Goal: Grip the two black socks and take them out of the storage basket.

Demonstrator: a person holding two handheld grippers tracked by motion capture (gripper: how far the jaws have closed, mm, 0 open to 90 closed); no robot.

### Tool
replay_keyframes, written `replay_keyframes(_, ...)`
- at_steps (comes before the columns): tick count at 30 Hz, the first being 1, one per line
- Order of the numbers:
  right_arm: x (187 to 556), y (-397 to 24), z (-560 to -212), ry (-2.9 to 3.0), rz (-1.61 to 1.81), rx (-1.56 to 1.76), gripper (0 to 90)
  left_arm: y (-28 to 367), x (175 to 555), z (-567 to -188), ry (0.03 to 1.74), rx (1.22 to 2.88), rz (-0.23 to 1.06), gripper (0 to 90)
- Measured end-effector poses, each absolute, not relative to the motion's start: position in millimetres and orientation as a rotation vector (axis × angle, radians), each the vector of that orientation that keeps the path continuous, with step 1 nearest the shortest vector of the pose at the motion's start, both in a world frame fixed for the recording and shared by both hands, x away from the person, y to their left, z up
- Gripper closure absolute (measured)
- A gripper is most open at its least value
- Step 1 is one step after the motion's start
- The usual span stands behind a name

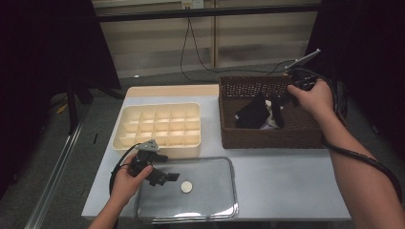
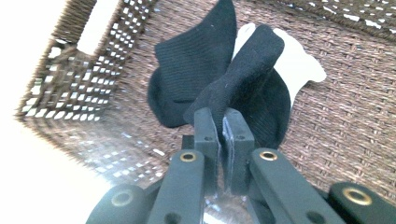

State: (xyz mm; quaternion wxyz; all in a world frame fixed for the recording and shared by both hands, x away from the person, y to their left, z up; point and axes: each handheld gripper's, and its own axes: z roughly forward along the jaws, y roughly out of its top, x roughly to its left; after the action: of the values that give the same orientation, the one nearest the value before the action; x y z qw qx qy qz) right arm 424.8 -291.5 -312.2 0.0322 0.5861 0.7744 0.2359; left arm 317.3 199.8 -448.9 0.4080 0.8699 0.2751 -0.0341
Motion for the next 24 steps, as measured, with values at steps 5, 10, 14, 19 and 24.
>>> replay_keyframes(5, 419.2, -293.0, -293.9, 2.376, 0.755, 1.795, 86.1, 200.0, 317.1, -448.5, 0.692, 2.196, -0.085, 6.0)
replay_keyframes(10, 413.9, -291.6, -278.6, 2.381, 0.769, 1.776, 86.1, 199.1, 316.3, -448.7, 0.695, 2.184, -0.087, 6.0)
replay_keyframes(14, 410.3, -291.0, -267.2, 2.392, 0.782, 1.753, 86.1, 199.0, 316.1, -448.5, 0.695, 2.19, -0.081, 6.0)
replay_keyframes(19, 402.8, -291.3, -252.2, 2.386, 0.82, 1.739, 86.1, 199.9, 316.3, -447.7, 0.695, 2.194, -0.077, 6.0)
replay_keyframes(24, 395.4, -289.7, -243.2, 2.391, 0.833, 1.718, 86.0, 199.0, 316.1, -447.9, 0.694, 2.201, -0.078, 6.0)
